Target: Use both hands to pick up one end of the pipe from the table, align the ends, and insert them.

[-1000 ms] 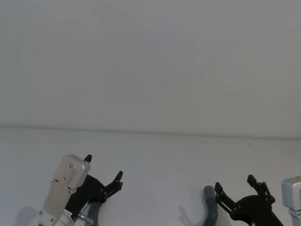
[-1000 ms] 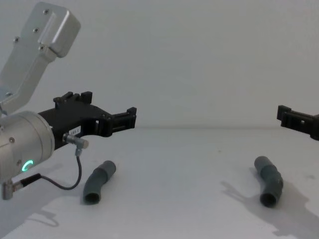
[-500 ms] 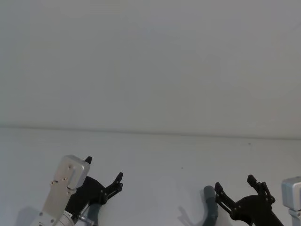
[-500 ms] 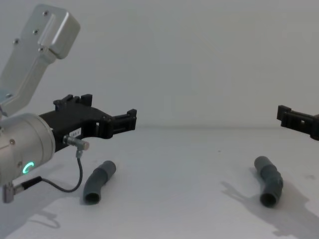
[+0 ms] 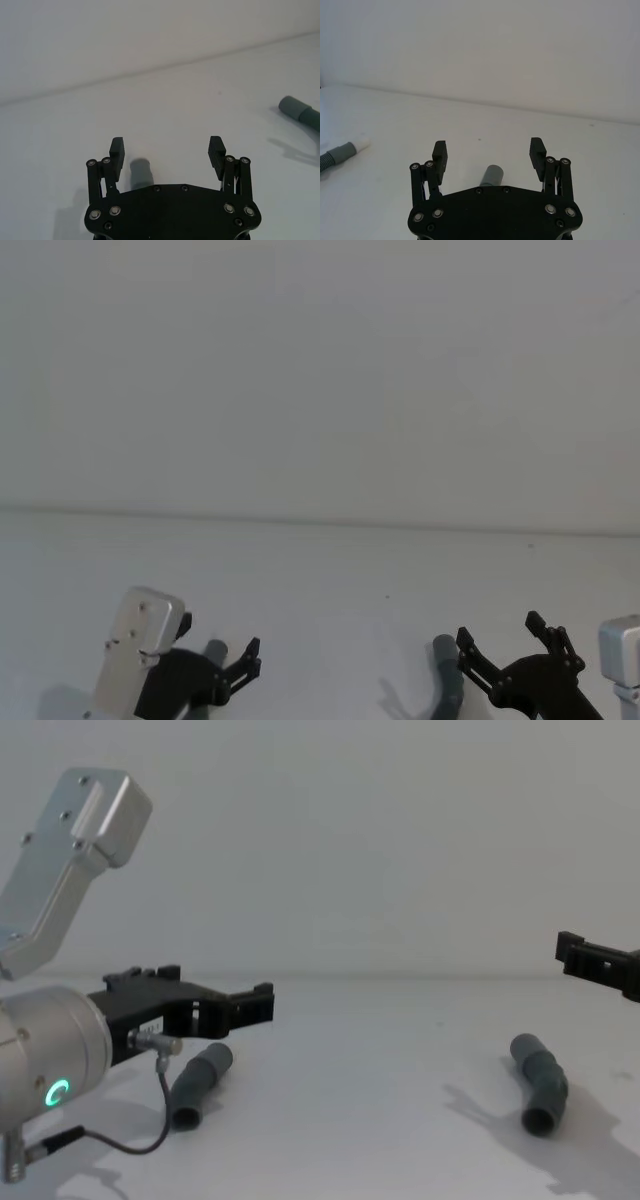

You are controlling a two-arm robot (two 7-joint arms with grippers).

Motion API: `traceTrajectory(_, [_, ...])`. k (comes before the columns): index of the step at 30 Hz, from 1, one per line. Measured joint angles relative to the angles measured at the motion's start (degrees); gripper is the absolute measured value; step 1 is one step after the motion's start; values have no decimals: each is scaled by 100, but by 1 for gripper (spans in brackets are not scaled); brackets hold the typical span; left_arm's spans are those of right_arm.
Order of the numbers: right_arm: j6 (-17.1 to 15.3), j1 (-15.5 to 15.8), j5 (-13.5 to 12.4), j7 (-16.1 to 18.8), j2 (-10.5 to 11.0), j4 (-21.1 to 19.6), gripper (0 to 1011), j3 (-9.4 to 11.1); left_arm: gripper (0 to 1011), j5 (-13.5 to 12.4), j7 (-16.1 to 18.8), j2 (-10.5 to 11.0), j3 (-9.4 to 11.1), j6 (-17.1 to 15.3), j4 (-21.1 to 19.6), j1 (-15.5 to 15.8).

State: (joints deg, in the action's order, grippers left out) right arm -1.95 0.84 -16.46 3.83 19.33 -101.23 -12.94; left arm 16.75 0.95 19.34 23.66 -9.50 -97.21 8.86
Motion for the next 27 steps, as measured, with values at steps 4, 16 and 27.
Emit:
traceTrajectory(4, [0, 0, 0, 0, 0, 0, 1002, 0, 1002, 122, 97, -38, -62, -386, -179, -118])
traceTrajectory(16, [0, 0, 0, 0, 0, 0, 1002, 0, 1002, 371, 498, -143, -284, -1701, -759, -327])
traceTrajectory(27, [0, 0, 0, 0, 0, 0, 1002, 0, 1002, 545, 876, -330, -622, -2579, -1129, -400])
